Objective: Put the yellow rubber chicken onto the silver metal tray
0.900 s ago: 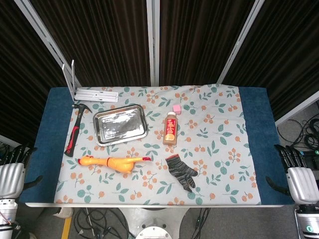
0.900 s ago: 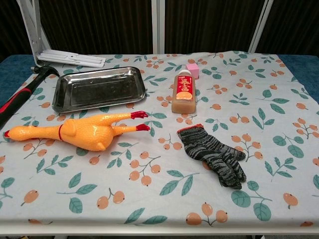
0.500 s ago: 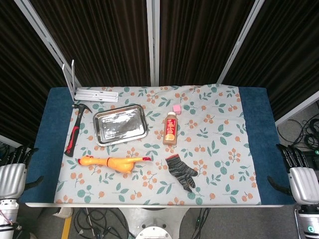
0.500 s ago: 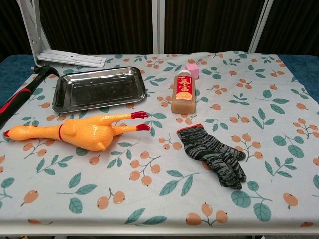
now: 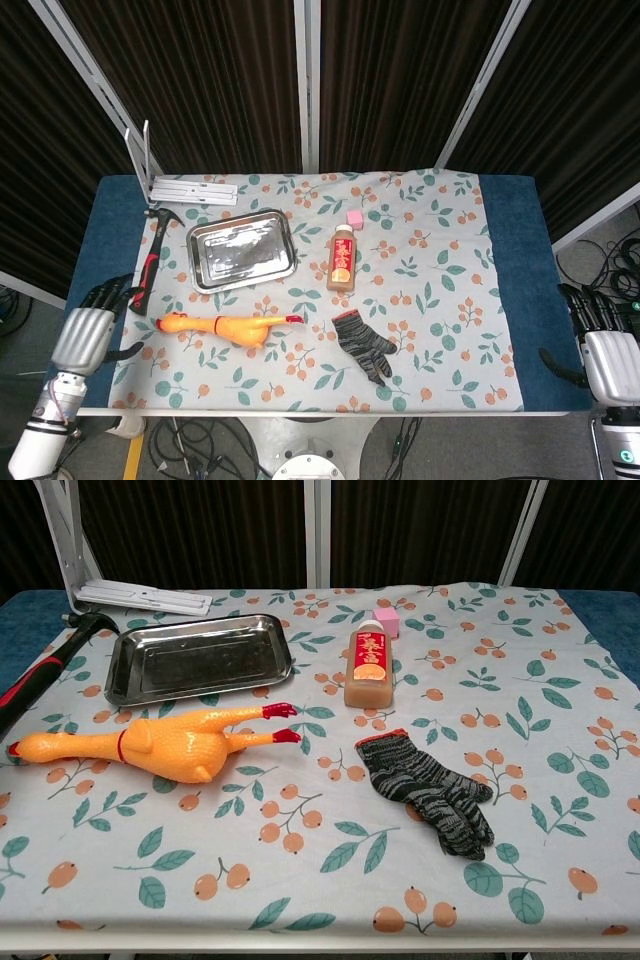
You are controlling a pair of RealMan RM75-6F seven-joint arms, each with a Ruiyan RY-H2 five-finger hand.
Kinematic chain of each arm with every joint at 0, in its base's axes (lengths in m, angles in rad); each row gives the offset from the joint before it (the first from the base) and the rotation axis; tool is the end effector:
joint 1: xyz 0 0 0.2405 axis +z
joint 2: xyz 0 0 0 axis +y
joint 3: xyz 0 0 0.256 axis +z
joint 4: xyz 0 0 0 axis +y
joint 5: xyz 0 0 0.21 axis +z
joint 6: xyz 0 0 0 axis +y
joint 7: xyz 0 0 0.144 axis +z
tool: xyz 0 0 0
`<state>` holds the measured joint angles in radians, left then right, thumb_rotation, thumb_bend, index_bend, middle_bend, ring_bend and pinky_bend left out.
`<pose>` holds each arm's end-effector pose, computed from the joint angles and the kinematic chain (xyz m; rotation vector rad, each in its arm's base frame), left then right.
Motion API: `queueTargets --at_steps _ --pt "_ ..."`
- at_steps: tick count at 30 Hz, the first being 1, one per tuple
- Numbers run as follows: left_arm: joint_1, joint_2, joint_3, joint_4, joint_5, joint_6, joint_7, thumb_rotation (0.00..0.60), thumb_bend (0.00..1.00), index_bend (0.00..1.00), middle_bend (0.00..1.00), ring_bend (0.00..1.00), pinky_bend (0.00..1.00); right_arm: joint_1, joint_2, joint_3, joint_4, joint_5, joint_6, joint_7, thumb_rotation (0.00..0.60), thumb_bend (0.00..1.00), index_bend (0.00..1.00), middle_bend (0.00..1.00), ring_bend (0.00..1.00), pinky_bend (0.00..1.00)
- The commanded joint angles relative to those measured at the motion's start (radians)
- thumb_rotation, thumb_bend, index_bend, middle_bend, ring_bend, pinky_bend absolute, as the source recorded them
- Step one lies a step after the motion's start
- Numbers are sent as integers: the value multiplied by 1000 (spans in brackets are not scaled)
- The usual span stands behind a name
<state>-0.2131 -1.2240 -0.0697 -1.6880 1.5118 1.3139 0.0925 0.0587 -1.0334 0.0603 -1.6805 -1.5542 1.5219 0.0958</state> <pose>-0.2616 0.2160 0.0989 -1.5646 -0.9897 -0.9864 -0.2978 -0.1743 0.1828 1.3678 -0.9213 1.0082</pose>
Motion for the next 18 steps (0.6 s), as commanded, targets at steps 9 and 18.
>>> queueTargets --at_steps 9,18 --pt "-154 -149 -26 32 -160 -249 59 600 159 260 213 133 199 -2 5 1 10 8 -1 20 600 165 0 87 0 59" --pt "-206 -245 -43 108 -288 -316 122 600 179 271 225 135 205 -3 1 -1 23 7 -1 33 600 165 0 87 0 59"
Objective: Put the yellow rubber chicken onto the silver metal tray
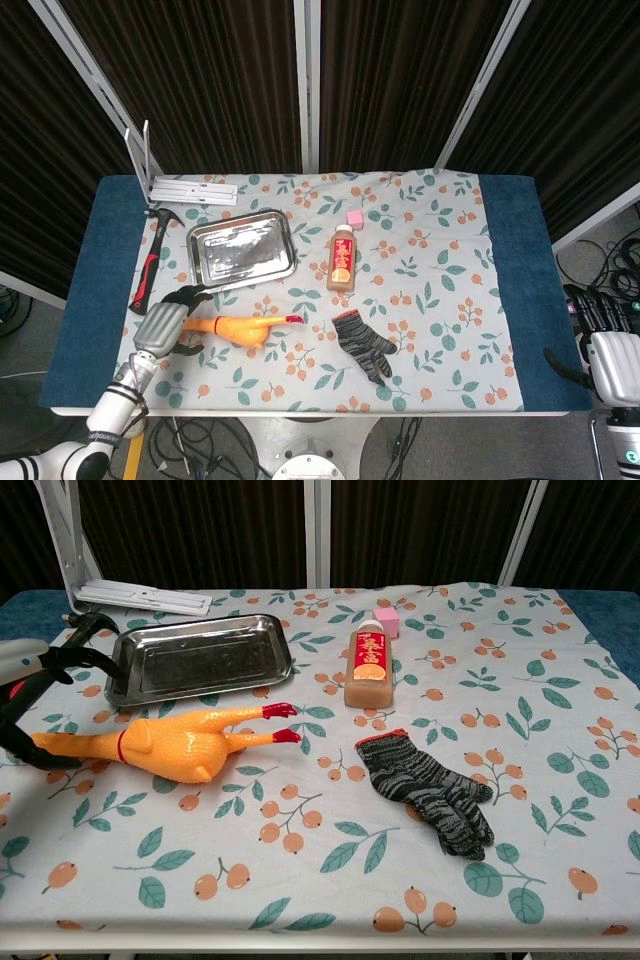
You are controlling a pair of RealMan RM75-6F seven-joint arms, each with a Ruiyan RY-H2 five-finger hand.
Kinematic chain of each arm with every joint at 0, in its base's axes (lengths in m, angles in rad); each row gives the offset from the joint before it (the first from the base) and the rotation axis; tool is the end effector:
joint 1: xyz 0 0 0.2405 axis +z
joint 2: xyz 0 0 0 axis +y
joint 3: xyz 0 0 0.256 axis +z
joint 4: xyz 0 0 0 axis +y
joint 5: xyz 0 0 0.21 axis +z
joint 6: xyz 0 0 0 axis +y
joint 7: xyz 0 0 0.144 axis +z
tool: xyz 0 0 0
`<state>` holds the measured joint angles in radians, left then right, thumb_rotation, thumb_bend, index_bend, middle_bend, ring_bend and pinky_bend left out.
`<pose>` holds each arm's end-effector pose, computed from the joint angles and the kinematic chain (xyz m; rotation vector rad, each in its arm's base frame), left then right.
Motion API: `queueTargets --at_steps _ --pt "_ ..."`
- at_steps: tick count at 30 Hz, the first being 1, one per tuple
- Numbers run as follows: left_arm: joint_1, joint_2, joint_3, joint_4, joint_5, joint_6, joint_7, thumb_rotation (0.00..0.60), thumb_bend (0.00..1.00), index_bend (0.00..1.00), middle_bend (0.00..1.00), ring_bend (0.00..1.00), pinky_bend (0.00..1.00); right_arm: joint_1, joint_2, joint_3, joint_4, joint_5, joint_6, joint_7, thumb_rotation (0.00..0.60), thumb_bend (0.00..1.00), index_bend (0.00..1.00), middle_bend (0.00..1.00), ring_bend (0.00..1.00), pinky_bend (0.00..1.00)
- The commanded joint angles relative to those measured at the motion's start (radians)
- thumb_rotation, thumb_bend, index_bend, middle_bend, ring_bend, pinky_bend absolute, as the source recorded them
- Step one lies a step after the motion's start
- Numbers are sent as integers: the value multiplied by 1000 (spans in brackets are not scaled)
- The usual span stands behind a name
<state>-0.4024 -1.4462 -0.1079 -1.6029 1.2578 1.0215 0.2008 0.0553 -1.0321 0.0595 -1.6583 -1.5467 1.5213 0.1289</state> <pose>-0.2334 0.2591 0.0060 -1.7100 -1.2207 -0.8691 -0.3038 -0.1735 0.1856 1.3552 -0.9343 1.0081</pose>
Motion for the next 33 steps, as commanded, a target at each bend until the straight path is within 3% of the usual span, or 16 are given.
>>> queueTargets --at_steps 1,4,14,23,27,33 --pt "-21 -31 -7 34 -46 -27 20 600 194 284 239 147 212 1 -1 0 2 0 -1 0 600 165 0 87 0 59" --pt "-33 -57 -6 69 -75 -39 35 600 230 329 296 200 233 3 0 -1 3 3 -8 0 600 165 0 87 0 59" --pt "-52 -94 6 149 -119 -64 33 600 286 370 340 232 269 7 -2 1 1 11 -18 -7 600 165 0 87 0 59" --pt "-60 -115 20 207 -114 -70 13 600 367 484 458 355 367 8 -1 2 -2 17 -22 -10 600 165 0 87 0 59" --pt "-52 -133 27 246 -76 -43 -25 600 366 591 550 456 473 7 0 1 -6 16 -22 -13 600 166 0 87 0 59" --pt "-45 -130 49 291 8 -31 -144 600 389 645 627 549 626 6 2 -1 -13 11 -19 -17 600 166 0 87 0 59"
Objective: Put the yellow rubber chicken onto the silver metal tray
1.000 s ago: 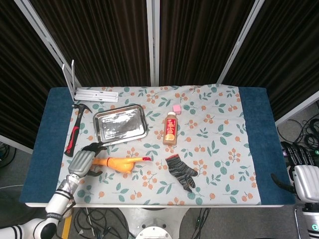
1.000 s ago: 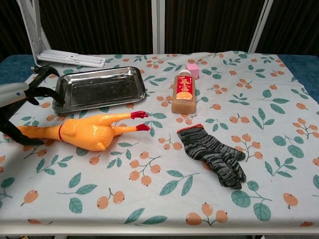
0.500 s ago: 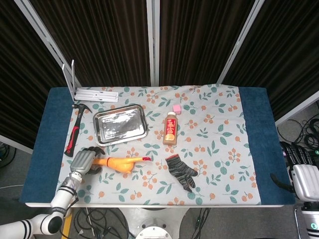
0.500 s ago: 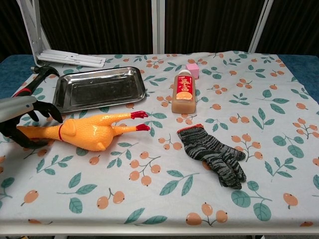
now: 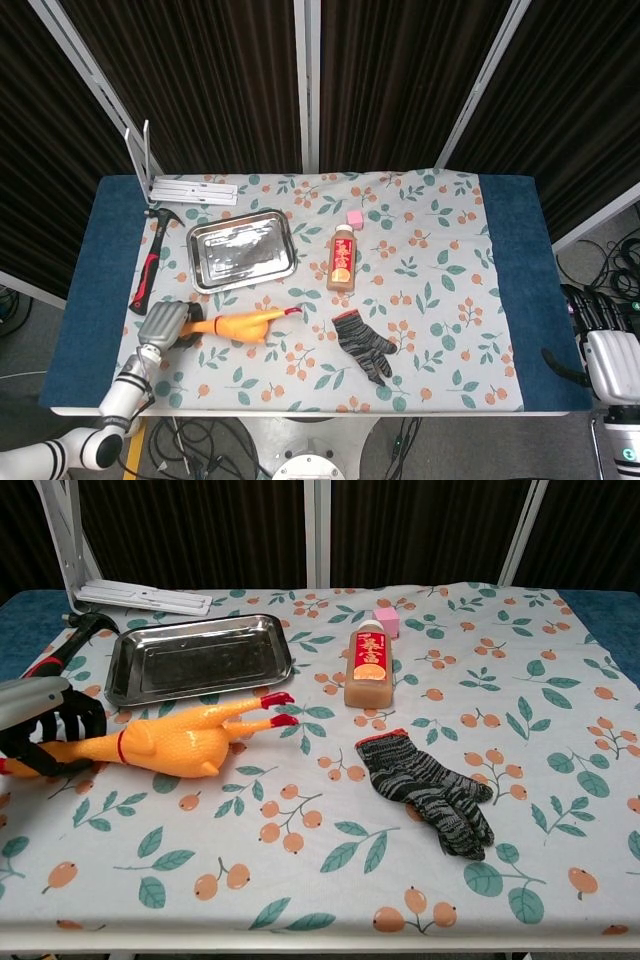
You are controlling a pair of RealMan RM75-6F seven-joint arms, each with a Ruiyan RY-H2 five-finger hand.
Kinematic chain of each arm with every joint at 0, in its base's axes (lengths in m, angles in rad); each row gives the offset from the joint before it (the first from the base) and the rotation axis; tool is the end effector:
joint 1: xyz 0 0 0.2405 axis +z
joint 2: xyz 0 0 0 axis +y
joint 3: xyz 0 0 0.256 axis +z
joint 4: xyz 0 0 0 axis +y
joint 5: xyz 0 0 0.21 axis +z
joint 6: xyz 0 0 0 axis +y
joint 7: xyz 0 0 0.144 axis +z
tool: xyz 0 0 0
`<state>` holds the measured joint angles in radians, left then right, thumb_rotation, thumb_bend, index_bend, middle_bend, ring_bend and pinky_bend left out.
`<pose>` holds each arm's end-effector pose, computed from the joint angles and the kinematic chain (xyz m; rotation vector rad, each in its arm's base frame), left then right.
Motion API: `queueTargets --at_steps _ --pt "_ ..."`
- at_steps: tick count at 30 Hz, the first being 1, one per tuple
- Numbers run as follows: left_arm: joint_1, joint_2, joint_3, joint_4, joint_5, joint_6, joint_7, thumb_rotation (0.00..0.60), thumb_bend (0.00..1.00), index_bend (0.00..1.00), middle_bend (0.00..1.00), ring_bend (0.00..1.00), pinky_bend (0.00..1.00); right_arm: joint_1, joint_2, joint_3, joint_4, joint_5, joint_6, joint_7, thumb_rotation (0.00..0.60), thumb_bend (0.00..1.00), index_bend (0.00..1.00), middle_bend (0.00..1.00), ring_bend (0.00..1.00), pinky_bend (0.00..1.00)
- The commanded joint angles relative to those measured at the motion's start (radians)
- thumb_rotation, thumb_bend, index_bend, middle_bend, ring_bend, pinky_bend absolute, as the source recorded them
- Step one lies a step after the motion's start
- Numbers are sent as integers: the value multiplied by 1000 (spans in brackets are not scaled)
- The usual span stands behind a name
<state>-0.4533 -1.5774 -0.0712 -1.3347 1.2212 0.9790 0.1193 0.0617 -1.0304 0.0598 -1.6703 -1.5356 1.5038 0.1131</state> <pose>-0.2679 0.2766 -0.0259 -1.6991 -1.2264 -0.7726 -0.3030 -0.1754 0.1834 1.3602 -0.9436 0.9924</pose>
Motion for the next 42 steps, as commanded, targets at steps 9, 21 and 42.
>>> queueTargets --at_steps 9,21,42 --pt "26 95 54 3 226 98 -333 600 475 710 716 635 700 -5 10 -8 -22 -16 7 0 600 166 0 87 0 59" --pt "-65 225 33 -184 360 106 -483 600 513 719 733 646 702 132 95 27 -179 -155 -96 -46 600 89 0 89 0 59" --pt "-244 299 -123 -431 71 -119 -289 600 564 741 756 681 717 639 -180 234 -363 304 -554 -710 600 0 73 202 0 84"
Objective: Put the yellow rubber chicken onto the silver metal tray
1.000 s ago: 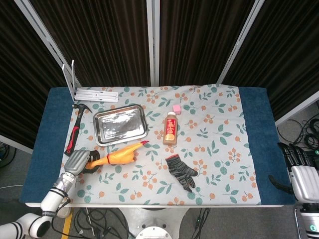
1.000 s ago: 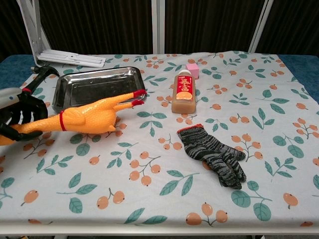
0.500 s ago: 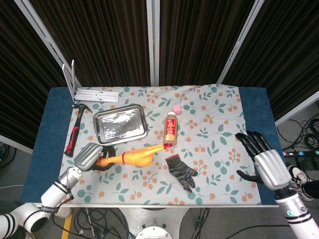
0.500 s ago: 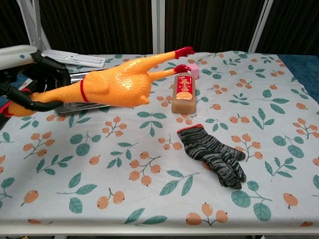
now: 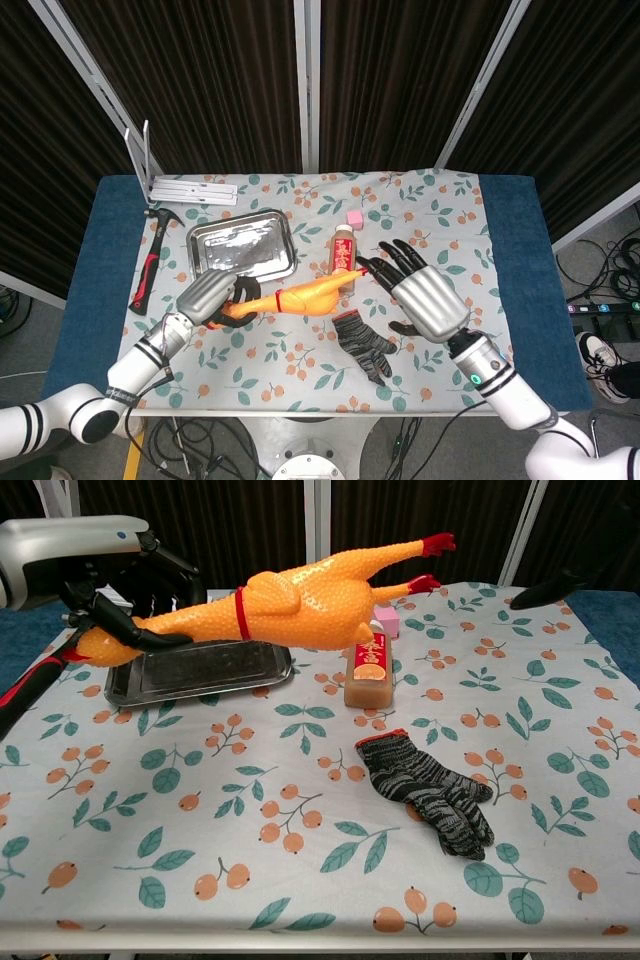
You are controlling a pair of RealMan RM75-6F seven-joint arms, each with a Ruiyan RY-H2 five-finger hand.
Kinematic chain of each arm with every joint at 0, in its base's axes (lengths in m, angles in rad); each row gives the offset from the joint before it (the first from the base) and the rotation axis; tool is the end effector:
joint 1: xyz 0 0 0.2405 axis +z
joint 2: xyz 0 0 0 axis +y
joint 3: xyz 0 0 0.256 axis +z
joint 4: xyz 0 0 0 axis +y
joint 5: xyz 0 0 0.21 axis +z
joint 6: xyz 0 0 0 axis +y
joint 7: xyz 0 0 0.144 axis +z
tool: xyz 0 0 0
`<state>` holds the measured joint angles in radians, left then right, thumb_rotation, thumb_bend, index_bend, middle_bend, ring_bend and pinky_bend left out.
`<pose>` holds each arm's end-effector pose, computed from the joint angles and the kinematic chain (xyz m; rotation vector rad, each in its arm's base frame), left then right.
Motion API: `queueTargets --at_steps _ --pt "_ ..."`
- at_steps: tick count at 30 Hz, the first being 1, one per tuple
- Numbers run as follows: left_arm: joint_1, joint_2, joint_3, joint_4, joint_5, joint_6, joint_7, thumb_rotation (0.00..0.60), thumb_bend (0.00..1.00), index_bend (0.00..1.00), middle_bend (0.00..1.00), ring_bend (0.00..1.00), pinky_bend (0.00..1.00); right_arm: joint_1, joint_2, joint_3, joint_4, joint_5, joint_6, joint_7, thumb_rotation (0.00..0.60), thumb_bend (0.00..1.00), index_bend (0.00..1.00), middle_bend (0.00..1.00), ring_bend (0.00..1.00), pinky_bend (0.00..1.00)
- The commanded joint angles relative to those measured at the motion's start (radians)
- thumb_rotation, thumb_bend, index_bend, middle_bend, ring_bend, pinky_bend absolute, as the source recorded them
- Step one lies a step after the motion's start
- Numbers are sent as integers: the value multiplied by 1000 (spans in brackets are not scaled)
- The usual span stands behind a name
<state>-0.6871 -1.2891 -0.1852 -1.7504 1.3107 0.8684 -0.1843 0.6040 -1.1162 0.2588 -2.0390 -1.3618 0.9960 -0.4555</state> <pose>-0.1288 0.3129 0.0369 -1.8965 -1.3801 -1.2125 -0.0886 -0.2835 0.0995 1.9876 -0.6505 1.1021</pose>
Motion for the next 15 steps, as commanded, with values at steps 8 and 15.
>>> queueTargets --at_steps 8,15 --pt "-31 35 -24 -43 -64 -29 19 600 564 741 756 681 717 207 -196 28 30 287 -23 -312 600 0 109 220 0 84" --pt "-45 47 -27 -61 -80 -33 32 600 566 741 755 681 717 270 -255 20 63 347 18 -384 600 9 198 284 34 98"
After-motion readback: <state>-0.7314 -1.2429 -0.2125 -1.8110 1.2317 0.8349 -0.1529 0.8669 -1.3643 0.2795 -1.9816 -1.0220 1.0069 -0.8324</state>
